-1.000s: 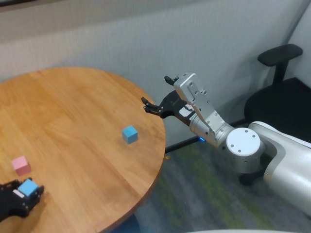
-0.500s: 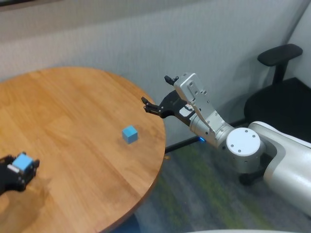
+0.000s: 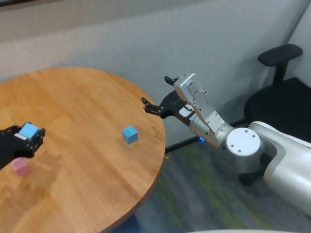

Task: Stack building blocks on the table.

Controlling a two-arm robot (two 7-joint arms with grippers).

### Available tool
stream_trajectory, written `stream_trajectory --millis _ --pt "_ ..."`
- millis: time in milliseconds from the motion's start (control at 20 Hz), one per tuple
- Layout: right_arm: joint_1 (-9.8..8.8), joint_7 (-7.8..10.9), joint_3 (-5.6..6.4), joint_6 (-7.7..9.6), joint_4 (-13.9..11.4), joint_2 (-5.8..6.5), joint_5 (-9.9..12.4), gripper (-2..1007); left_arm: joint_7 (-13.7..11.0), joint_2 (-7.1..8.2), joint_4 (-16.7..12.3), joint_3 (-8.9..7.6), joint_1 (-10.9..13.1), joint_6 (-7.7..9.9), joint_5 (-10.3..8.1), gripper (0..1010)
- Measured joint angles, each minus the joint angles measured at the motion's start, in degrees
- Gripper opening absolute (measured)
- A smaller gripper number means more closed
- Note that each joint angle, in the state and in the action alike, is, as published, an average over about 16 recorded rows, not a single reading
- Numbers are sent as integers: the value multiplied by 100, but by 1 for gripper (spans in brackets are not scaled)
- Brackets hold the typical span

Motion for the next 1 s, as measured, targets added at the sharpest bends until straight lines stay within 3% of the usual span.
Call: stream_trajectory --millis 500,1000 --pt "0 0 0 0 0 0 0 1005 24 -511 871 183 -547 127 215 396" --pt "0 0 0 0 0 0 0 1005 1 -704 1147 226 -622 174 278 396"
